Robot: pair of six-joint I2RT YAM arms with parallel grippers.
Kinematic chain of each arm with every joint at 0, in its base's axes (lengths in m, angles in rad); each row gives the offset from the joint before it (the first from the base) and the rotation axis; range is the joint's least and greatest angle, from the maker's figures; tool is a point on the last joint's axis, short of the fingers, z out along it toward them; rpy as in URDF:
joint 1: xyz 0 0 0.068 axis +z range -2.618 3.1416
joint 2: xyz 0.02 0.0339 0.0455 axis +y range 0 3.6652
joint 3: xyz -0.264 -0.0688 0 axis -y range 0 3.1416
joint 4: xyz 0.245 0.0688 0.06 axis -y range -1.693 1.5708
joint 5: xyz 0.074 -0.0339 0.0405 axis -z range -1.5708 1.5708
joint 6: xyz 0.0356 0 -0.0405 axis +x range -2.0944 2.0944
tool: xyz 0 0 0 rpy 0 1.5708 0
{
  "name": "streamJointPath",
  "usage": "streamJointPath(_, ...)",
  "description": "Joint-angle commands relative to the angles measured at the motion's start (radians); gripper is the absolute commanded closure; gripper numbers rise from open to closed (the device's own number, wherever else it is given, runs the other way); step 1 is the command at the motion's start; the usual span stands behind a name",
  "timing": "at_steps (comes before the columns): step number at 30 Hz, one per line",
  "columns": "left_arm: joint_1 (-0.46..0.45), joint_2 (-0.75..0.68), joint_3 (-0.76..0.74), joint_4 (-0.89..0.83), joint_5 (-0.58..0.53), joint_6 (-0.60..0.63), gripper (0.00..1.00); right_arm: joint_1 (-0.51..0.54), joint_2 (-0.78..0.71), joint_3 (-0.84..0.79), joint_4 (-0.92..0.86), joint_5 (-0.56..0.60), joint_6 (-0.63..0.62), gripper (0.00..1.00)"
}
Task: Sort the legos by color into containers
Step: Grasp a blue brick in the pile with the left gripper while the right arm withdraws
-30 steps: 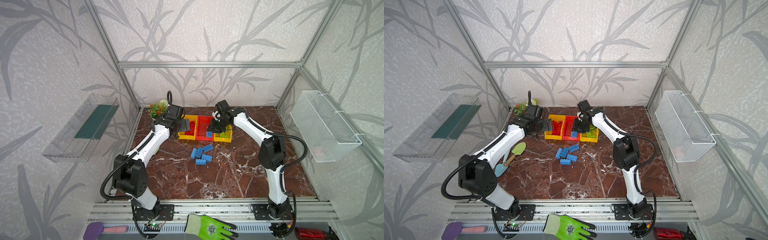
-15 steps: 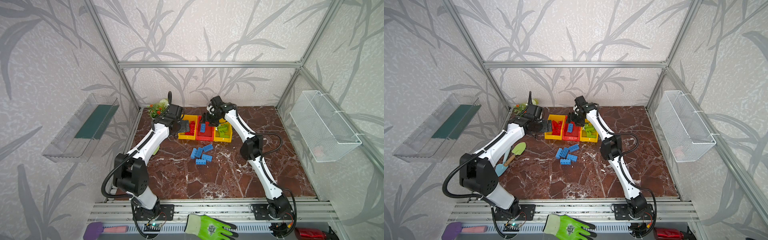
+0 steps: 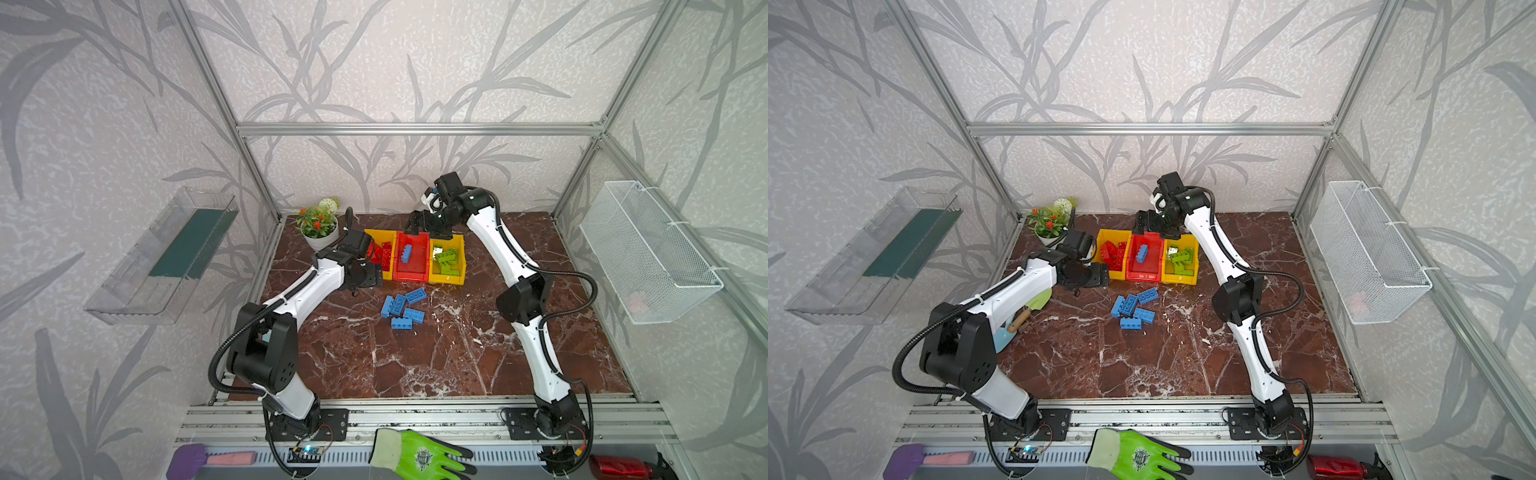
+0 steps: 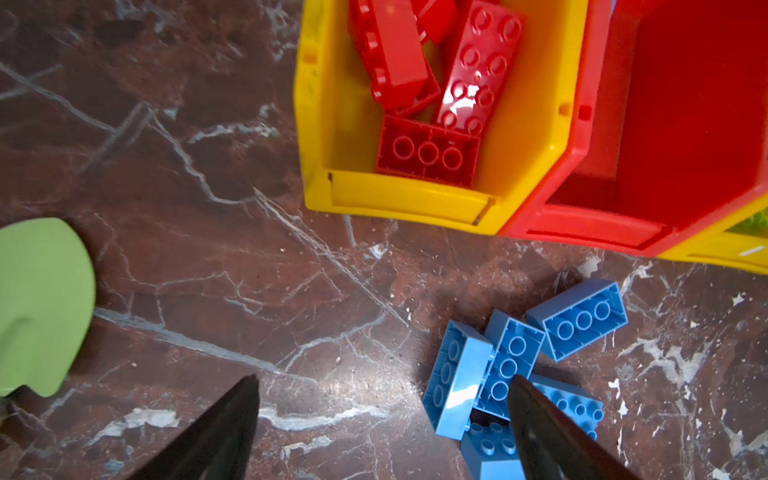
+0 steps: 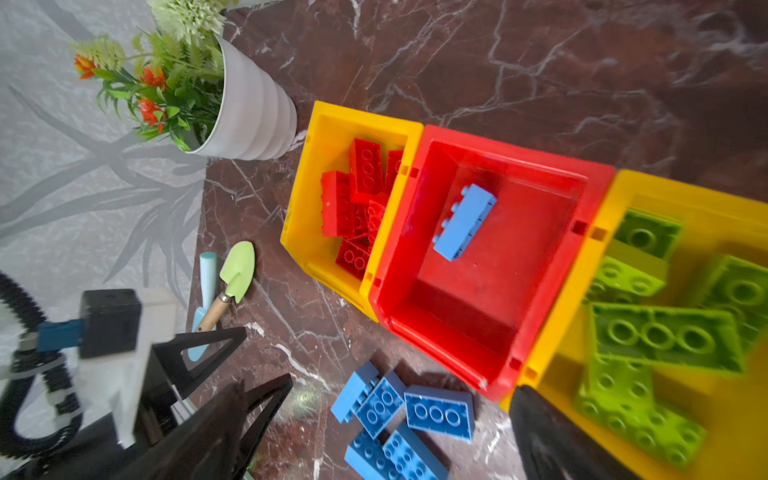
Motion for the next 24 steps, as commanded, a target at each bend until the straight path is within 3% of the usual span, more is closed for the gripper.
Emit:
streamJointPath(1,-0.061,-0.024,-0.038,0.017,-0.027,-0.033,0.08,0.01,-0.067,-0.005,-0.211,0.149,-0.091,0.01)
streamJointPath(6,-0.116,-0.008,-0.102,0.043,-0.08,-0.118,0.08,0.09,-0.21,-0.182,-0.309,0.427,-0.155,0.01)
streamJointPath(8,-0.123,0.004,-0.118,0.044,-0.095,-0.132,0.08,0.112,-0.289,-0.301,-0.293,0.476,-0.138,0.01)
streamJointPath(10,-0.123,0.017,-0.125,0.042,-0.113,-0.133,0.08,0.116,-0.392,-0.465,-0.235,0.463,-0.112,0.04)
streamJointPath(14,-0.124,0.028,-0.128,0.06,-0.118,-0.116,0.09,0.114,-0.595,-0.772,-0.091,0.422,-0.068,0.3)
streamJointPath(24,-0.128,0.106,-0.083,0.089,-0.075,-0.057,0.14,0.109,-1.023,-1.243,0.131,0.349,0.027,0.34)
